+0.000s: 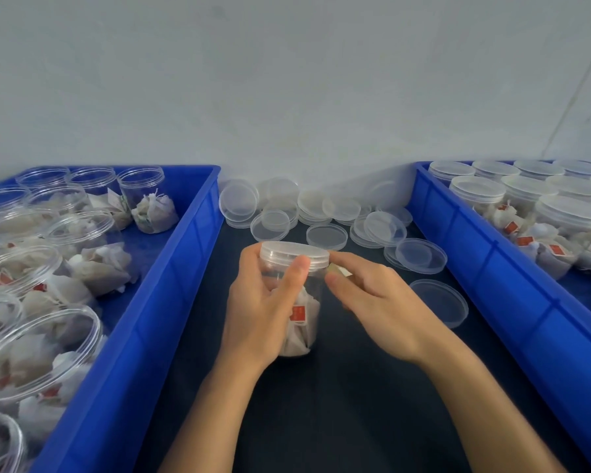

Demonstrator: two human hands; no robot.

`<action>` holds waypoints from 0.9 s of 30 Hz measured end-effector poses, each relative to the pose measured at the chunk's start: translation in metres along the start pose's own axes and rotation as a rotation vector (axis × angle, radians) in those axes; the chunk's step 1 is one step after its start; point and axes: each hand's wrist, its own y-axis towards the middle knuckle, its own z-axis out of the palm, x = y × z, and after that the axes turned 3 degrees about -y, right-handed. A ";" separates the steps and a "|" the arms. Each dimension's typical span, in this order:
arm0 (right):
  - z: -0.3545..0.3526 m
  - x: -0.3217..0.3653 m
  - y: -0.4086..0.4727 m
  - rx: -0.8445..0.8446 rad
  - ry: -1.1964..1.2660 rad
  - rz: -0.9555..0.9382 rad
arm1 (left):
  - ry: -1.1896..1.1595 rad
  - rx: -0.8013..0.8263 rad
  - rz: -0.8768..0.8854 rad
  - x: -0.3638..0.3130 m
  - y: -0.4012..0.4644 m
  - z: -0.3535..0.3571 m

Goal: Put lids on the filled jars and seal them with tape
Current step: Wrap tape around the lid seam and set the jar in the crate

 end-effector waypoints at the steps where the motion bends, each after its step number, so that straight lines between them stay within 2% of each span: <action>1: 0.000 -0.001 0.001 -0.004 -0.010 0.011 | -0.004 0.007 -0.005 0.000 0.000 -0.001; 11: -0.013 -0.018 0.005 -0.023 0.083 0.084 | -0.028 0.097 -0.065 0.001 0.004 -0.006; 27: -0.013 -0.011 0.003 0.008 0.130 0.079 | -0.114 0.180 -0.114 0.001 0.006 -0.011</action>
